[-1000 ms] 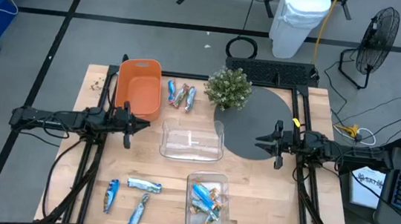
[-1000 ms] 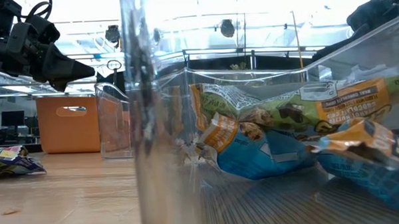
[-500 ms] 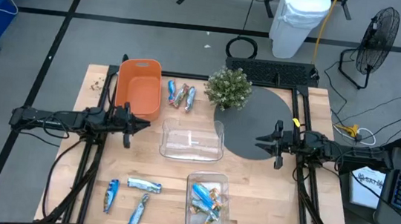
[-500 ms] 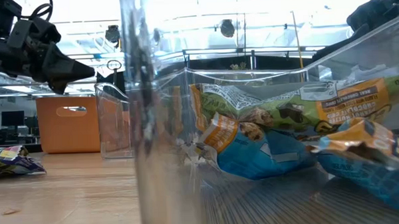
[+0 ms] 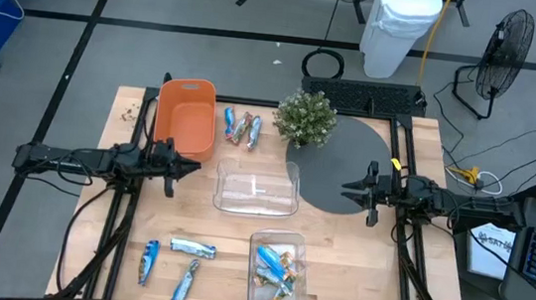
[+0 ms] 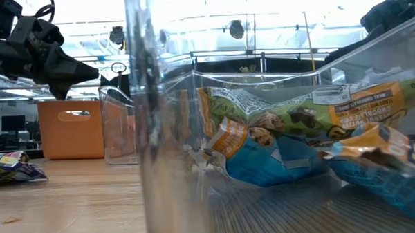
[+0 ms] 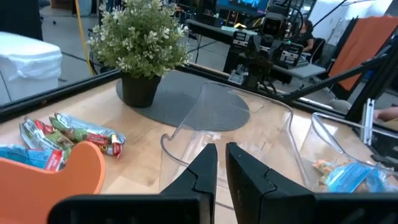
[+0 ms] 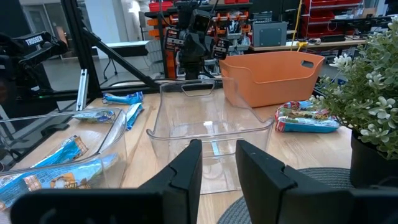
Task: Pick and place Granola Bars by type
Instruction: Put the purple granola bar into the top transparent bin
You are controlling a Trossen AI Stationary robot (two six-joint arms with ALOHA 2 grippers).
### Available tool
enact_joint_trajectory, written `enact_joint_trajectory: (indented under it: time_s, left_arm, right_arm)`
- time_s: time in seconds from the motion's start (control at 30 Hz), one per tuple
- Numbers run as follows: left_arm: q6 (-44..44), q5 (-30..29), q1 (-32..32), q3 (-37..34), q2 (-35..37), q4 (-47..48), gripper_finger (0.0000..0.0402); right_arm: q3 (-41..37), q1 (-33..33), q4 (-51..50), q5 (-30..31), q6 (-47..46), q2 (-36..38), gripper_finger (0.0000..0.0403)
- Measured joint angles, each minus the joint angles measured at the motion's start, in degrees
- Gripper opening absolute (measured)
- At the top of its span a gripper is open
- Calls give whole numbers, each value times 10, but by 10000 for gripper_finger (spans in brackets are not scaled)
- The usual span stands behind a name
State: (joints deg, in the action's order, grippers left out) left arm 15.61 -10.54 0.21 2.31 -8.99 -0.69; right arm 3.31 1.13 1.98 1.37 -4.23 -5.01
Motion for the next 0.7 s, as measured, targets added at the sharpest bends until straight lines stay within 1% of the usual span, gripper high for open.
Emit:
enact_joint_trajectory:
  time_s: [0.2,0.43,0.7]
  left_arm:
    - [-38,-3,0,0,0,-17,37]
    - [-31,-1,0,0,0,-23,37]
    - [-69,2,0,0,0,-42,37]
  right_arm:
    - [0,0,0,0,0,0,89]
    - [0,0,0,0,0,0,89]
    - [0,0,0,0,0,0,89]
